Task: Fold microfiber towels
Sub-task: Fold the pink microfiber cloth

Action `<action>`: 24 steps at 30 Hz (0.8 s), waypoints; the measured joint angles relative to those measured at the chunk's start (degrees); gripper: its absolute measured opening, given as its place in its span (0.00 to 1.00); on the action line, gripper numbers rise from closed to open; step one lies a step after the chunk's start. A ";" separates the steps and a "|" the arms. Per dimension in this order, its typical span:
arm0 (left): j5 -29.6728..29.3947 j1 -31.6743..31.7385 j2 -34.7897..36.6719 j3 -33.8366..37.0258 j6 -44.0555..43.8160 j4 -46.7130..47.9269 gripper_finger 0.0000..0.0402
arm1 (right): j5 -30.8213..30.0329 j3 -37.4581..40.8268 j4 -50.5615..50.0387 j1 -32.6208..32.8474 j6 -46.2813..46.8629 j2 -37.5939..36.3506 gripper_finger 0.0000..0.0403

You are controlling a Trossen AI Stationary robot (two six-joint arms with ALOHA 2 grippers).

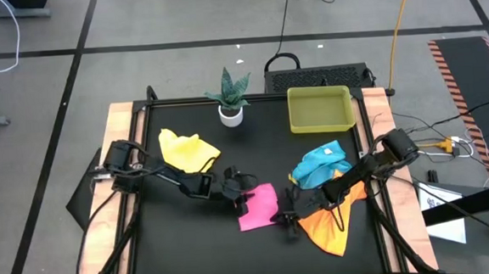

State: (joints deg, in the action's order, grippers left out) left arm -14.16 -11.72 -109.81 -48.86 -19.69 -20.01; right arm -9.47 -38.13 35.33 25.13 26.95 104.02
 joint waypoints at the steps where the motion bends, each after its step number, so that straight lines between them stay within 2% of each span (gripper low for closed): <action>1: -0.60 -0.39 0.12 -0.03 -0.75 1.02 0.36 | -1.98 0.00 -2.01 -0.09 1.26 -0.29 0.00; 4: -3.57 -2.49 1.67 -0.11 -4.16 7.28 0.36 | -5.87 -0.05 -7.77 -0.63 3.91 -1.68 0.00; 7: -8.51 -5.81 3.37 -0.07 -11.65 11.82 0.36 | -8.56 -0.09 -13.49 -1.07 4.99 -3.70 0.00; 11: -15.58 -11.13 6.27 -0.12 -15.19 8.98 0.36 | -11.51 0.11 -18.21 -1.24 4.46 -7.60 0.00; 13: -20.34 -12.64 7.65 -0.11 -15.50 9.68 0.36 | -11.03 0.11 -18.64 -1.11 3.38 -10.19 0.00; 17: -27.09 -13.13 8.38 0.00 -13.46 8.87 0.36 | -3.55 0.02 -15.57 -0.99 0.35 -12.63 0.00; 20: -25.58 -10.80 7.53 -0.11 -8.28 4.22 0.36 | -2.47 0.01 -10.55 -1.15 -0.96 -11.75 0.00; 24: -18.25 -5.94 3.94 -0.09 -1.95 -5.26 0.36 | -3.03 0.00 -5.07 -2.37 -0.16 -7.26 0.00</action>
State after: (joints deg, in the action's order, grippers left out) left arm -32.42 -17.66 -105.88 -48.95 -21.64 -25.27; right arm -12.50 -38.13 30.26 22.76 26.79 96.75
